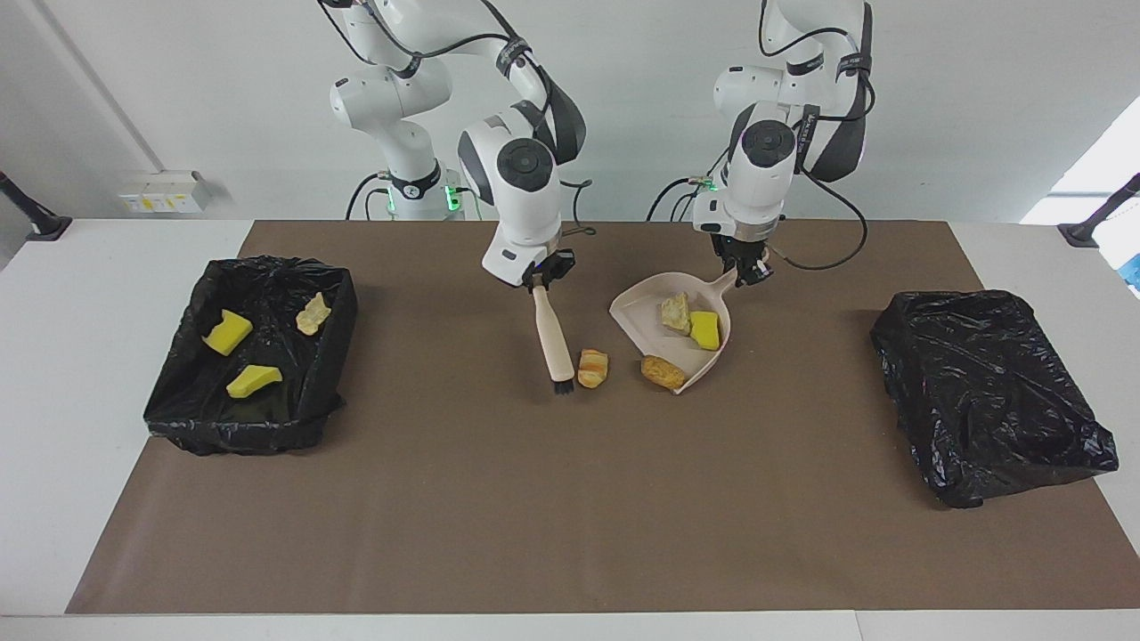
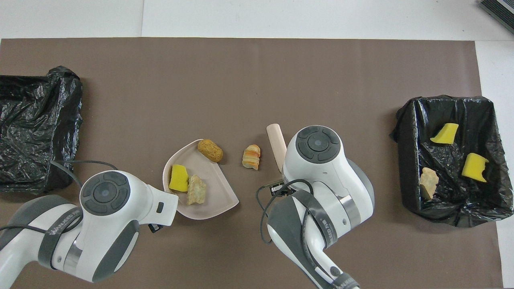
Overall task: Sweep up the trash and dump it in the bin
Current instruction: 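Sweep the last scraps into the dustpan held by the left gripper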
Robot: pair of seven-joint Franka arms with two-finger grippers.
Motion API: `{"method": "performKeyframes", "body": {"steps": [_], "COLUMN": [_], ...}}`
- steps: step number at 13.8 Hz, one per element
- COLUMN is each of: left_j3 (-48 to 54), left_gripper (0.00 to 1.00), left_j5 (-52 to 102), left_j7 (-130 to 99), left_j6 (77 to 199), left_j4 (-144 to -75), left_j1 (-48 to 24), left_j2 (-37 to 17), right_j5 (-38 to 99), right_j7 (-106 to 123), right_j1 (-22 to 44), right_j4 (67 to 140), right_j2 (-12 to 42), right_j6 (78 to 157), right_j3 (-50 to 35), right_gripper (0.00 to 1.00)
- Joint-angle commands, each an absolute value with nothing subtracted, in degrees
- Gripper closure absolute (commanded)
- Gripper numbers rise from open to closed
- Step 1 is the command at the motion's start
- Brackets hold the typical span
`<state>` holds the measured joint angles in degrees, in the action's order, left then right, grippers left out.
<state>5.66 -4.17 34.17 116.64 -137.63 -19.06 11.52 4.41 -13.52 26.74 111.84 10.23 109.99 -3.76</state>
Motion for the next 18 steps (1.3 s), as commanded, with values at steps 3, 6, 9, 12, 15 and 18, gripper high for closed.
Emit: {"method": "performKeyframes", "body": {"steps": [3, 6, 9, 12, 15, 18], "left_j3": [5.4, 5.4, 5.4, 5.4, 5.4, 5.4], "left_gripper": [1.0, 1.0, 1.0, 1.0, 1.0, 1.0], "left_j5": [-3.4, -3.4, -3.4, -3.4, -3.4, -3.4], "left_j7": [33.5, 33.6, 33.6, 33.6, 33.6, 33.6], "left_j6": [117.7, 117.6, 117.6, 117.6, 117.6, 117.6], "left_j4": [-138.1, -138.2, -138.2, -138.2, -138.2, -138.2], "left_j1": [-19.2, -19.2, -19.2, -19.2, -19.2, -19.2], "left_j2": [11.8, 11.9, 11.9, 11.9, 11.9, 11.9], "right_j5": [4.9, 16.4, 25.2, 25.5, 25.6, 23.7], "right_j7": [-4.5, -3.6, -6.4, -9.1, -9.1, -8.4], "right_j1": [29.8, 33.5, 38.7, 40.3, 39.0, 33.5], "right_j4": [111.9, 112.0, 112.2, 111.8, 111.8, 111.4], "right_j2": [13.2, 13.1, 13.1, 12.0, 7.9, 5.2], "right_j6": [114.8, 119.5, 125.4, 123.9, 116.7, 110.1], "right_j3": [-5.5, -6.2, -6.2, -6.2, -5.7, -5.5], "right_gripper": [1.0, 1.0, 1.0, 1.0, 1.0, 1.0]}}
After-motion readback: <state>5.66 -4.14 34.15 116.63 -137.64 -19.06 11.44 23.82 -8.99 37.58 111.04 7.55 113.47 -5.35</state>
